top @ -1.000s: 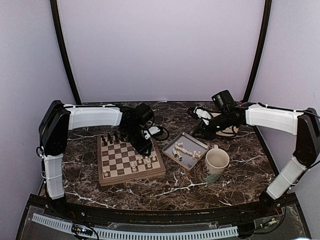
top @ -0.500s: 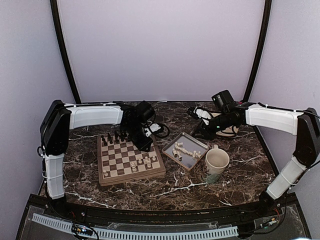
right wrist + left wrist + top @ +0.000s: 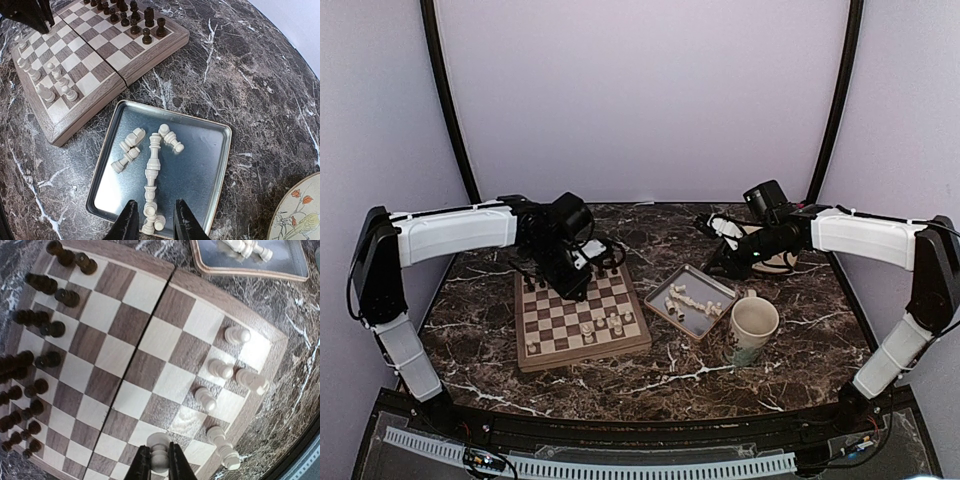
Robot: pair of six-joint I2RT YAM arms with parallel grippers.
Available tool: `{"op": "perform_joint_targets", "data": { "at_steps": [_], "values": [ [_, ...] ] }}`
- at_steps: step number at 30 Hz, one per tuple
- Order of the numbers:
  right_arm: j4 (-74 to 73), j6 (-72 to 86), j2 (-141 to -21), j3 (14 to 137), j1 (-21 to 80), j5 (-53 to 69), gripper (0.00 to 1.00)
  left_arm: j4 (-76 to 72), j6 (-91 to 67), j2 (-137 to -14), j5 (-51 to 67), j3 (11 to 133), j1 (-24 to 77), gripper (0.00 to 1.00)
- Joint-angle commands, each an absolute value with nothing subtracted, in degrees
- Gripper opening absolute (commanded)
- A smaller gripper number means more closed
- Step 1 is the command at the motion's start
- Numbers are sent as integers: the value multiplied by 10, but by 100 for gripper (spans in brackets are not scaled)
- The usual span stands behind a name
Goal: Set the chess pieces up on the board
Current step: Place the pawn on e2.
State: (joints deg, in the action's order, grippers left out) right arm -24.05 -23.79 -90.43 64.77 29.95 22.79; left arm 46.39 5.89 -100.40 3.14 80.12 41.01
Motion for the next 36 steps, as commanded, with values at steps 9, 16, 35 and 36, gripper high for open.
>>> {"op": "perform_joint_targets", "data": {
  "at_steps": [9,16,35,36],
  "values": [
    [-235,-247,-927,650,297,238,25,459,43,-985,100,733,418,7],
    [-232,-250,-925,645,297,227,24,452,51,-1013,103,744,423,8],
    [-234,-256,-933,645,297,227,24,439,51,-1052,90,760,426,12],
    [-234,-256,-934,644,297,228,24,439,51,-1054,90,761,427,12]
  ]
}}
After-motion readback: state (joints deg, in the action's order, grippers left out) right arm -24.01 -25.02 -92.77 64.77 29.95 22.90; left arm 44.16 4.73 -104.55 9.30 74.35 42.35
